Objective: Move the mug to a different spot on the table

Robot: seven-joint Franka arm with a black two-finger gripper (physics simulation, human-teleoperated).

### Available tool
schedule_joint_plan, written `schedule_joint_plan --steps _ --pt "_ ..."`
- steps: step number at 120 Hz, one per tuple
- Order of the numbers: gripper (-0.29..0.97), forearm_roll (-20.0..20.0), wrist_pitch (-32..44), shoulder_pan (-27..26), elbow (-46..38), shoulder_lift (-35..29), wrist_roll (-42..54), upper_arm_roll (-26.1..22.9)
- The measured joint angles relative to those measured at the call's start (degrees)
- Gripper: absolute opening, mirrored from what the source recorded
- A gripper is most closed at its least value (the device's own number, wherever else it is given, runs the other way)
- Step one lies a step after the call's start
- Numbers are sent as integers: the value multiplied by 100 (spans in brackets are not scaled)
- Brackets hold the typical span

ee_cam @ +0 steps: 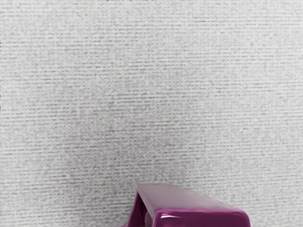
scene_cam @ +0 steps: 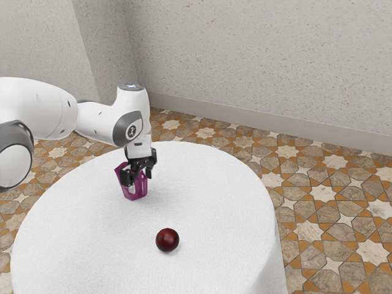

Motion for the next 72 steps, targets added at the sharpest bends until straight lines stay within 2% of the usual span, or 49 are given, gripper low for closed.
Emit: schedule_joint_plan --steps 42,53,65,72 --pt "31 -181 162 -23 -18 -3 322 0" --pt "26 -256 199 -27 -21 -12 383 1" --pt "28 -380 218 -29 -20 -40 439 0" --pt "21 -426 219 -31 -20 -60 459 -1"
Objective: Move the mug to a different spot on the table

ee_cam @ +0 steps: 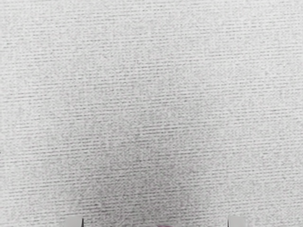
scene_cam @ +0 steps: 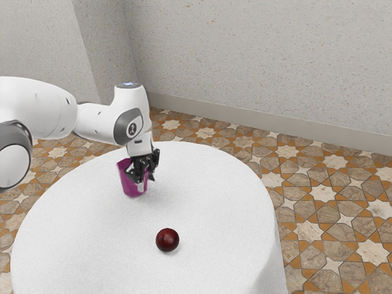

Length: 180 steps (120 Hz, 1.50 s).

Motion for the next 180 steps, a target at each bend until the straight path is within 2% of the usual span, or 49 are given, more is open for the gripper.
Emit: schedule_joint_plan --steps 14,38,68,89,105,116,143,180 --pt "9 -52 9 -1 0 -18 -3 5" --pt "1 69 117 -51 -11 -98 -135 8" --pt "-3 1483 571 -359 -121 -198 -957 7" --pt "-5 2362 782 -743 -726 -534 -1893 8" --pt "-6 3090 743 -1111 -1215 -708 -2763 3" --pt "-6 3419 492 -1409 -1286 -715 -3355 0" --pt "-7 3693 -52 -1635 -1322 -648 -4552 -10" --pt "-8 3868 -226 -1728 -1061 -368 -5625 -16"
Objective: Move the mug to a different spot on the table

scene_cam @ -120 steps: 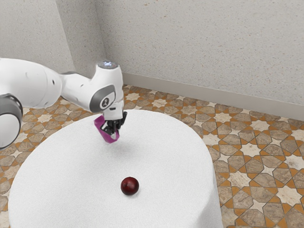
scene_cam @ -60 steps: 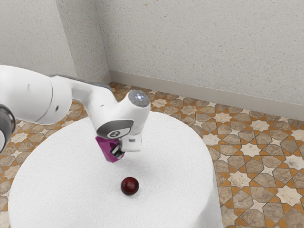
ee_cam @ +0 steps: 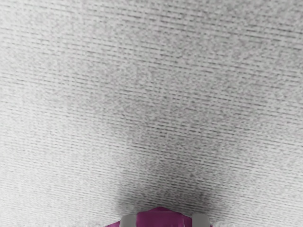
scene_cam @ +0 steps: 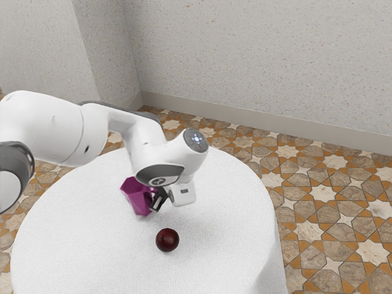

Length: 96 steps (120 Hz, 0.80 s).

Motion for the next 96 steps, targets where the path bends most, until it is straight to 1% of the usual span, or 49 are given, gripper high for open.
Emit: schedule_joint_plan --steps 18,30,41,60,72,76,80,96 --pt "-10 109 -1 -1 79 144 -355 1" --pt "-7 131 1 -1 84 197 -556 0" --pt "4 94 -22 -15 83 217 -675 -6" --pt "34 -24 -70 -37 146 207 -794 -10" --pt "46 -123 -95 -46 227 148 -845 -14" --pt "49 -221 -109 -76 239 88 -849 -18" --pt "52 -427 -131 -94 307 37 -834 -21" --pt "59 -1183 -580 -170 1055 -233 -757 -76"
